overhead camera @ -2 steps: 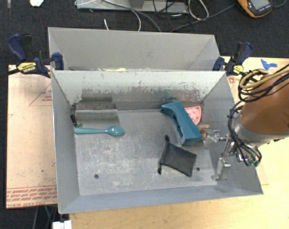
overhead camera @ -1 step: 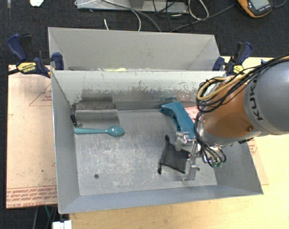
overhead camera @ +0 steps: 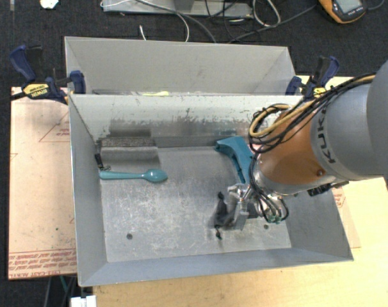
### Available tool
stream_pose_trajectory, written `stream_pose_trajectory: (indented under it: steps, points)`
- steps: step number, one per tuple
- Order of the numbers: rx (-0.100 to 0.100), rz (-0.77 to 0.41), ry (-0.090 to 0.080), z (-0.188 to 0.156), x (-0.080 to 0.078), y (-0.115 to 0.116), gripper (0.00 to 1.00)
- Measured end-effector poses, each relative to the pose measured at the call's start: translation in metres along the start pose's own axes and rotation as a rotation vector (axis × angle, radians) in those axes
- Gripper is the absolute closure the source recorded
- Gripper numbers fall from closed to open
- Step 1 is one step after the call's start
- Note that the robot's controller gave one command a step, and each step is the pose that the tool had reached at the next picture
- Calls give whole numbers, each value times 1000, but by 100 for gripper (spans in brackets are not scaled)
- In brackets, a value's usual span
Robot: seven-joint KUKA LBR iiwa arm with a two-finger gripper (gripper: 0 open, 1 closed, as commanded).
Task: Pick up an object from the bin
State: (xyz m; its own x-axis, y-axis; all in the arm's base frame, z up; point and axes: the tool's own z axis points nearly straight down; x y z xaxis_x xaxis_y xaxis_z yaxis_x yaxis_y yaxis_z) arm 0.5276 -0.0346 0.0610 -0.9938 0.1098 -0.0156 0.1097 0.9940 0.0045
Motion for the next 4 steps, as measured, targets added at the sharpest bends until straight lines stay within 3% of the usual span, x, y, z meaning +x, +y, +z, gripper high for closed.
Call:
stream_pose_trajectory:
  steps: [1,2,3,4]
  points:
    - [2,36,1,-6,-2,-13,100]
    - [3,25,8,-69,2,-15,100]
    - [3,-238,0,-68,13,-27,100]
    - [2,-325,0,-35,-47,-17,100]
